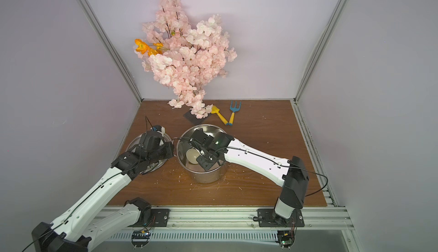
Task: Stir the soup with a spoon
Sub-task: Stir the soup in the pan with a stick.
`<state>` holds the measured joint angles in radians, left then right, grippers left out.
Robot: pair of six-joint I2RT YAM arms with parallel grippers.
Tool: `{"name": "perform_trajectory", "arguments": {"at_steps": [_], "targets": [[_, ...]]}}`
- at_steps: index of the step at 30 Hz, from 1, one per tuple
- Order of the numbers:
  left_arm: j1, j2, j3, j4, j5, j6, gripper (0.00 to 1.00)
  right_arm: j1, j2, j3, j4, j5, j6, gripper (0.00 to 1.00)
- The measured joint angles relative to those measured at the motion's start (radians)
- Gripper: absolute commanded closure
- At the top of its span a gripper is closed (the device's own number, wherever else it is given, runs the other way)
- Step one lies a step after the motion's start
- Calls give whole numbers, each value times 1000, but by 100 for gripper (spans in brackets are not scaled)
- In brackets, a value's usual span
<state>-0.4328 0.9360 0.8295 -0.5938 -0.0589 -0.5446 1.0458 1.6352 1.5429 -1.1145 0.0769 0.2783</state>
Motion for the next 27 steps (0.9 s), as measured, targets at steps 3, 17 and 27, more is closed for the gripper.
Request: {"name": "perform_trajectory", "arguments": {"at_steps": [3,17,27], "targets": [[0,1,1,0,1,1,95,-23,-66,-67,-3,27,5,100],[0,1,1,4,6,1,93,-146,-44,-8,-21,41,1,100],[0,1,0,4,6,1,92,14,26,73,2,-25,2,100]]}}
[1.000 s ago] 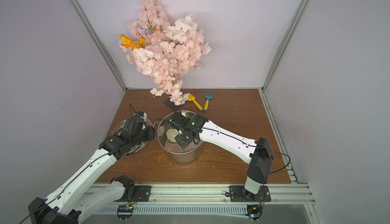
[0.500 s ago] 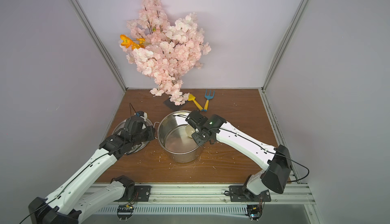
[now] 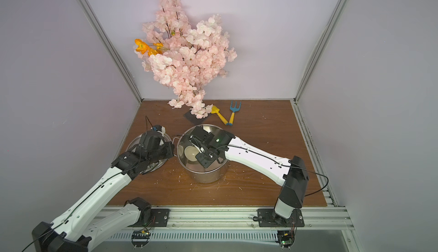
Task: Stir the soup with a spoon
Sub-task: Stir the soup in the pan with a stick.
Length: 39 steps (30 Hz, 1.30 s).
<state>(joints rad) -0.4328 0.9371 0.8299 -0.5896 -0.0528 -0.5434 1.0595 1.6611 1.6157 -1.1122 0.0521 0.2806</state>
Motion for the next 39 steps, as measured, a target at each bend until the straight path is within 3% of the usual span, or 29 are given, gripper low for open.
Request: {"name": "perform_trajectory", "arguments": {"at_steps": [6,12,18,23,27,33,39], "targets": [[0,-2,0,0,0,0,90,-3,-129,-165,-22,37,34,100],[0,-3,0,0,5,-2,90,-98,-211,-225,-33,96,48,100],[0,-3,0,-1,5,-2,90,-180,-138,-113,-55,129,26,100],[0,-3,0,-1,5,-5,89,-169,-16,42,-62,88,-3,100],[0,-3,0,0,8,-6,87,-126,32,71,-31,34,-19,100],[0,-3,0,-1,24,-7,76,-37,-35,-23,15,-32,-26,100],[1,-23,0,-2,32,-12,52,-48,-219,-156,25,-29,6,100]]}}
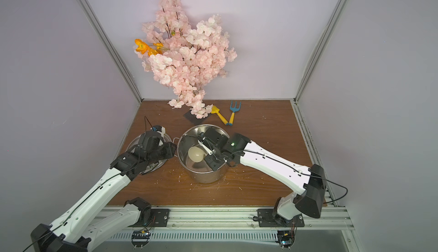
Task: Stir the soup with a spoon
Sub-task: Stir the soup in the pan with a stick, then place the spoon at the center of the board.
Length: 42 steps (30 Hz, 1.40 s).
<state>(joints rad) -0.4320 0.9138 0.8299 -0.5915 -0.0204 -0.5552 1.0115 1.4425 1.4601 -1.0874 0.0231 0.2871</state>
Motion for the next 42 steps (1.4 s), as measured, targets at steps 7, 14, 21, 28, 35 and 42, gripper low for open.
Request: {"name": "perform_trajectory", "arguments": {"at_steps": [7,14,21,28,35,42], "targets": [[0,-45,1,0,29,-8,26,-33,-195,-69,3,17,52,100],[0,-95,30,-15,32,-1,3,-117,-340,-86,13,9,86,100],[0,-130,84,-22,35,2,4,-251,-502,-166,88,16,158,100],[0,-166,97,-22,-11,2,4,-408,-634,-346,263,42,279,100],[0,-137,93,-19,-88,-7,4,-704,-678,-637,560,-82,388,100],[0,-131,50,21,-168,-37,4,-935,-648,-915,857,-291,496,100]]}}
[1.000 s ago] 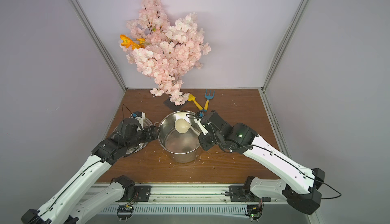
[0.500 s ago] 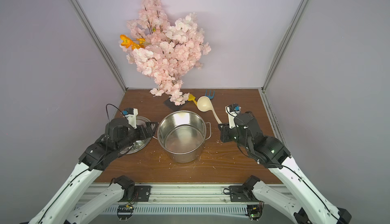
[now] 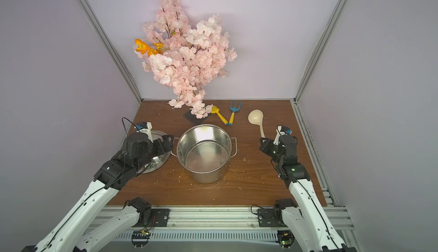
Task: Stir the soup with a spoon
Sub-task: Place the spoon at the center of the board.
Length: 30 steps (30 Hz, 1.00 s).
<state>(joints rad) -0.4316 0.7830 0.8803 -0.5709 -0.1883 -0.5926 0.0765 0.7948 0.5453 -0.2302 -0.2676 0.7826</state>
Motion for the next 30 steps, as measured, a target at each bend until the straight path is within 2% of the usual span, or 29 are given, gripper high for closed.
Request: {"name": "perform_trajectory", "arguments": {"at_steps": [5,12,14,17,19,23,30], "targets": [[0,43,-2,39,-7,-6,4,-22,34,-122,132,-63,27,100],[7,55,-31,89,-20,-11,4,-25,95,-259,276,-82,49,100],[8,66,-35,108,-19,-13,4,-25,115,-288,335,-89,49,97],[10,83,-49,137,-19,-21,4,-25,128,-317,401,-92,49,87],[10,85,-66,152,-21,-32,4,-25,134,-338,419,-92,45,73],[10,85,-73,166,-27,-37,5,-26,146,-369,381,-82,37,53],[11,76,-73,179,-53,-37,4,-26,135,-366,296,-46,10,28]]}}
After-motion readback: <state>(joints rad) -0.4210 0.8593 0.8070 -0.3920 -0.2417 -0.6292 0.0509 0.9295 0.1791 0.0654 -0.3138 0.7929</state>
